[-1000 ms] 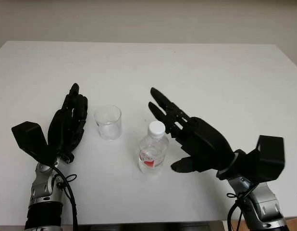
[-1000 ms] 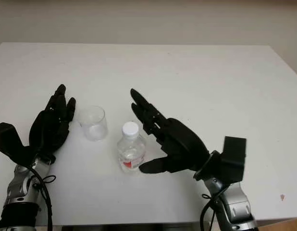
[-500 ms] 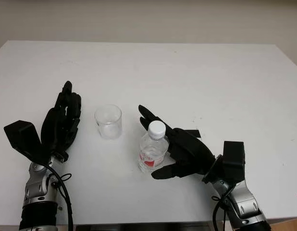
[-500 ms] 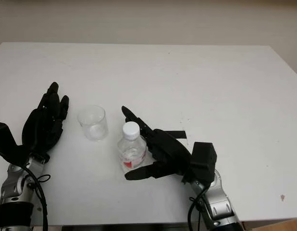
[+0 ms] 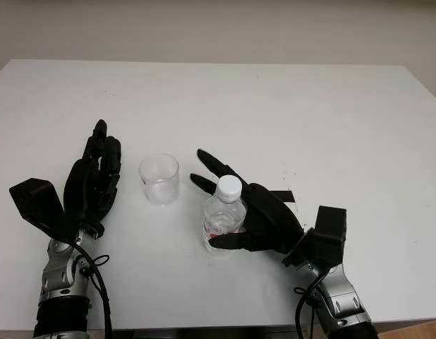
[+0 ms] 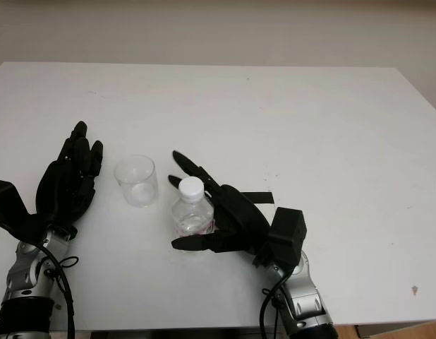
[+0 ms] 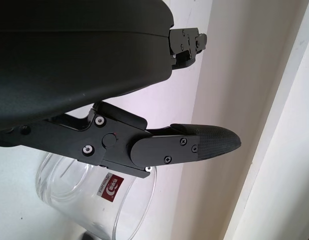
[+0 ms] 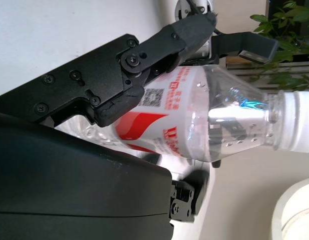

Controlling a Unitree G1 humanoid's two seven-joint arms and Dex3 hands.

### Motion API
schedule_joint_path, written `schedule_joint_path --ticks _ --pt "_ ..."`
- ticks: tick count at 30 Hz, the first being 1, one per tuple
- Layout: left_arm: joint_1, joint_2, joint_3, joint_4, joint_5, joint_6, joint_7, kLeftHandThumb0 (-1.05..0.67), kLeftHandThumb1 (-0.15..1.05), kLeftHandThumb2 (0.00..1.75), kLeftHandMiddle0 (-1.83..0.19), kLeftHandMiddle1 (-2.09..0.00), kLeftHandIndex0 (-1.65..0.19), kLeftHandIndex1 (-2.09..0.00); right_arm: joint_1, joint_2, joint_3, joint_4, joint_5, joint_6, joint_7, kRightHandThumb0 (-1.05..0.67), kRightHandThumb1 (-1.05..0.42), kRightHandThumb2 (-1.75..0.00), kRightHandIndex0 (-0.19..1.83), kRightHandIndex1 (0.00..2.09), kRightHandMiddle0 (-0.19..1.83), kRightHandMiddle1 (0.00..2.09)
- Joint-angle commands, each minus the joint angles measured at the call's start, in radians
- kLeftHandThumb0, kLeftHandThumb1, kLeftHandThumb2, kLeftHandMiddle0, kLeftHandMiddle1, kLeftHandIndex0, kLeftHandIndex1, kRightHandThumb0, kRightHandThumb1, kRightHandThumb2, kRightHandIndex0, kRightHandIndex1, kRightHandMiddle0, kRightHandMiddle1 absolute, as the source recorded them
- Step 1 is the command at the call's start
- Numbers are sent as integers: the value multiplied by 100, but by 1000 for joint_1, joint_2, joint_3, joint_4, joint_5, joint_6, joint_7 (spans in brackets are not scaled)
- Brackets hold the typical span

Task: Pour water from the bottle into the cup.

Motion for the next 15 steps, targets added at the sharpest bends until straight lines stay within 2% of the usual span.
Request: schedule_joint_path --ticks 1,2,3,6,9,12,15 --pt "-13 0 -1 -7 2 -17 -5 -73 105 44 12 -5 12 -4 -18 -23 -5 -15 -11 21 2 -66 -79 -5 26 185 24 181" --pt "-13 0 -1 -6 4 -21 -4 -73 105 45 12 -5 12 -4 -19 -33 -4 -26 -20 35 1 -64 -79 -5 32 189 31 184" --pt "-14 -1 -1 -6 5 -24 -1 -73 105 46 12 -5 12 -4 -20 -44 -1 -35 -37 37 -4 -59 -84 -6 57 196 48 192" --pt "-14 -7 0 -6 5 -29 10 -73 105 46 10 -6 10 -6 -21 -70 3 -60 -63 56 -3 -51 -95 -6 103 186 82 195" --pt "-14 -10 0 0 5 -37 12 -72 105 46 10 -6 10 -6 -26 -103 14 -83 -83 67 23 -47 -102 -7 133 185 108 205" --pt "-12 -14 -1 -1 8 -39 18 -73 105 46 10 -6 10 -6 -30 -127 22 -95 -97 61 49 -47 -104 -12 149 192 125 209" --pt "-9 -18 1 -3 1 -36 18 -73 105 45 11 -5 10 -5 -27 -127 25 -97 -109 39 44 -49 -105 -23 151 205 117 209"
